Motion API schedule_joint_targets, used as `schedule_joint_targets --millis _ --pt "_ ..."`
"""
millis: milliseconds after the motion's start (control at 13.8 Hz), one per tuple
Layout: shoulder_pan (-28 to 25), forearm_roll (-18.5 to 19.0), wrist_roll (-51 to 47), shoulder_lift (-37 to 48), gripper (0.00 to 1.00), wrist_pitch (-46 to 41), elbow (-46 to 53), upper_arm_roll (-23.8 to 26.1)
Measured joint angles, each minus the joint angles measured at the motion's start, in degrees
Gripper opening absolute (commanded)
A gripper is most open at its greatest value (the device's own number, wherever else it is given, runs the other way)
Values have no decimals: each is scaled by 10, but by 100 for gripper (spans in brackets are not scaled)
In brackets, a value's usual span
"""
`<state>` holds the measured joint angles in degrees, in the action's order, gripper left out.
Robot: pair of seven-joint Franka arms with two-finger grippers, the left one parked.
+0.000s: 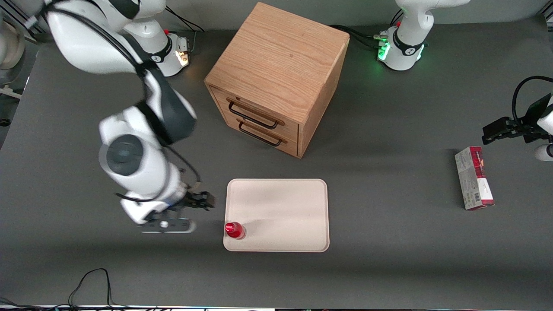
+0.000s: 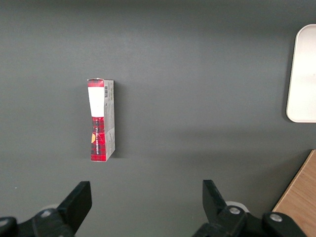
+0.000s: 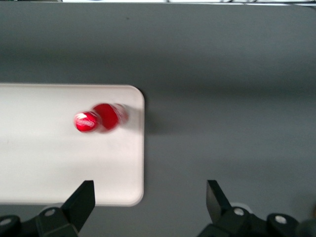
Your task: Place coke bottle on tray
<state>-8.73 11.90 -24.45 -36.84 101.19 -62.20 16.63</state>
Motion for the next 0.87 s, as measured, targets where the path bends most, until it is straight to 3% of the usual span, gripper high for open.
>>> schedule_joint_targets --millis 217,361,578,867 --pt "9 -70 89 139 100 -18 -124 -97" --pt "27 -99 120 236 100 -27 -213 -128" --pt "52 -114 155 357 100 -52 -314 -156" --pt "53 -116 165 419 100 -77 -348 -173"
